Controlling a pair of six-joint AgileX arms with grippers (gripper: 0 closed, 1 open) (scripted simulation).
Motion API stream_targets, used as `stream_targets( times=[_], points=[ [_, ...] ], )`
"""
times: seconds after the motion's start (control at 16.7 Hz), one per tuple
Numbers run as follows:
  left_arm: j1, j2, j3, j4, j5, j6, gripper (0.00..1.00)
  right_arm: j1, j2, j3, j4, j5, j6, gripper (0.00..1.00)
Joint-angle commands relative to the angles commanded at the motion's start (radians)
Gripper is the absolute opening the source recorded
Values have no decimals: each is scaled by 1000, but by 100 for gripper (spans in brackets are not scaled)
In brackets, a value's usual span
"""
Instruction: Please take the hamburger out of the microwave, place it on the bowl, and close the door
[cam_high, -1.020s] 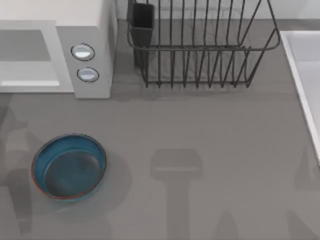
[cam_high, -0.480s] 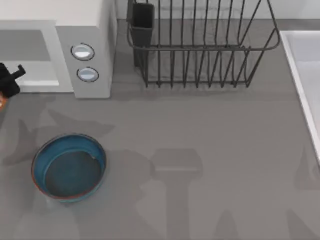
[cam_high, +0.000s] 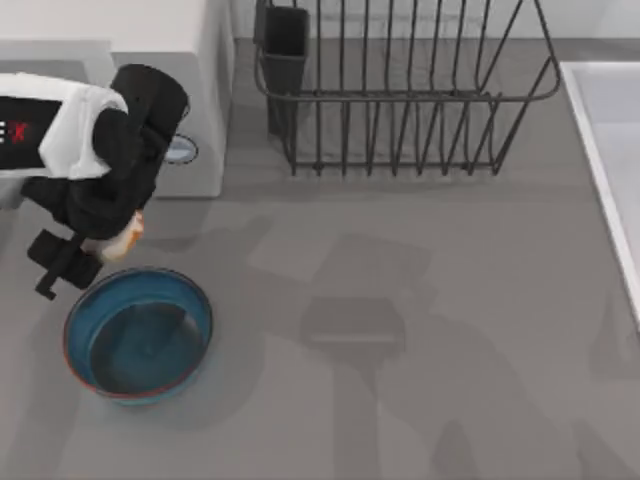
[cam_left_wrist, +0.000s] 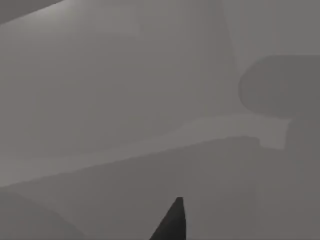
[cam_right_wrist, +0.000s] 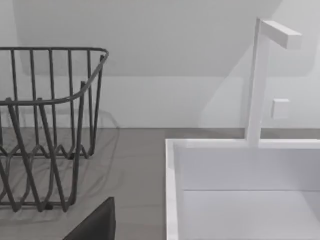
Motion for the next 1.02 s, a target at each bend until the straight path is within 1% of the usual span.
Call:
stream_targets(
  times=[0.12, 0.3, 0.42, 0.54, 0.66, 0.78, 0.9, 1.02],
  points=[
    [-80, 84, 111, -239, -55, -267, 0, 0, 0, 0, 0, 0, 0, 100],
    [-182, 207, 254, -575, -114, -638, 0, 0, 0, 0, 0, 0, 0, 100],
    [-237, 283, 331, -770, -140, -857, 0, 0, 0, 0, 0, 0, 0, 100],
    [-281, 353, 393, -932, -155, -1042, 0, 0, 0, 0, 0, 0, 0, 100],
    [-313, 410, 441, -1056, -163, -1187, 0, 0, 0, 0, 0, 0, 0, 100],
    [-336, 454, 475, -1142, -166, -1291, 0, 0, 0, 0, 0, 0, 0, 100],
    [-348, 480, 494, -1189, -166, -1353, 0, 0, 0, 0, 0, 0, 0, 100],
    [-352, 489, 500, -1202, -165, -1371, 0, 0, 0, 0, 0, 0, 0, 100]
  ],
)
